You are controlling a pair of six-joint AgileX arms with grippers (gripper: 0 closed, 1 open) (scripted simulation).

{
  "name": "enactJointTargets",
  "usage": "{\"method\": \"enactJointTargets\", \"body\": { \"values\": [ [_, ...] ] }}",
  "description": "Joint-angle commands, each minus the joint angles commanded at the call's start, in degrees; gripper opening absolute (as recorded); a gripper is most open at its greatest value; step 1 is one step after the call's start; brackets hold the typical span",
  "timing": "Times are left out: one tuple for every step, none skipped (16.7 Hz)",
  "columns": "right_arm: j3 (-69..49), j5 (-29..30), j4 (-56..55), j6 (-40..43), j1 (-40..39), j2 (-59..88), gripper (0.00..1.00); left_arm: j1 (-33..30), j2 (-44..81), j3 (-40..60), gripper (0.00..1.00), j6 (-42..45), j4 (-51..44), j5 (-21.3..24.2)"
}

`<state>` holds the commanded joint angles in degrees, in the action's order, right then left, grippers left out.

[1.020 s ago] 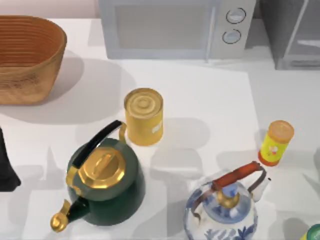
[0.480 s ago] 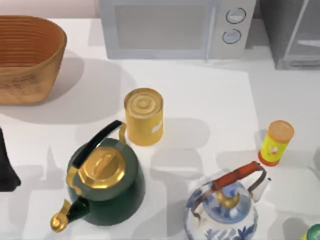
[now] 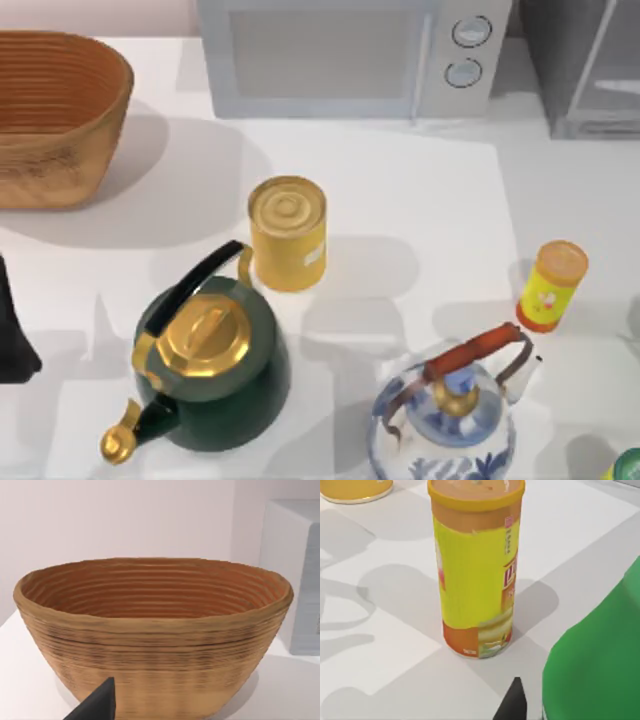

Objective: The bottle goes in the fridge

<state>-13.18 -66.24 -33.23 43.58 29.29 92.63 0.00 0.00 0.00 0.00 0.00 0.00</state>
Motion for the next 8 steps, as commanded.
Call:
{"method": "enactJointTargets", "body": {
  "values": [
    [0.0, 0.0, 0.0, 0.0, 0.0, 0.0, 0.01, 0.0, 0.0, 0.0, 1.00, 0.0, 0.0, 0.0],
    [0.0, 0.0, 0.0, 0.0, 0.0, 0.0, 0.01, 0.0, 0.0, 0.0, 1.00, 0.0, 0.0, 0.0],
    [0.0, 0.0, 0.0, 0.0, 0.0, 0.0, 0.01, 0.0, 0.0, 0.0, 1.00, 0.0, 0.0, 0.0],
    [0.0, 0.0, 0.0, 0.0, 0.0, 0.0, 0.01, 0.0, 0.0, 0.0, 1.00, 0.0, 0.0, 0.0],
    [0.0, 0.0, 0.0, -0.1, 0.1, 0.0, 0.01, 0.0, 0.0, 0.0, 1.00, 0.0, 0.0, 0.0],
    [-0.1, 0.0, 0.1, 0.0, 0.0, 0.0, 0.01, 0.0, 0.0, 0.0, 1.00, 0.0, 0.0, 0.0],
    [-0.5, -0.1, 0.6, 0.4, 0.0, 0.2, 0.01, 0.0, 0.0, 0.0, 1.00, 0.0, 0.0, 0.0],
    [-1.3, -0.4, 1.8, 1.1, -0.1, 0.6, 0.01, 0.0, 0.0, 0.0, 1.00, 0.0, 0.0, 0.0]
  ]
}}
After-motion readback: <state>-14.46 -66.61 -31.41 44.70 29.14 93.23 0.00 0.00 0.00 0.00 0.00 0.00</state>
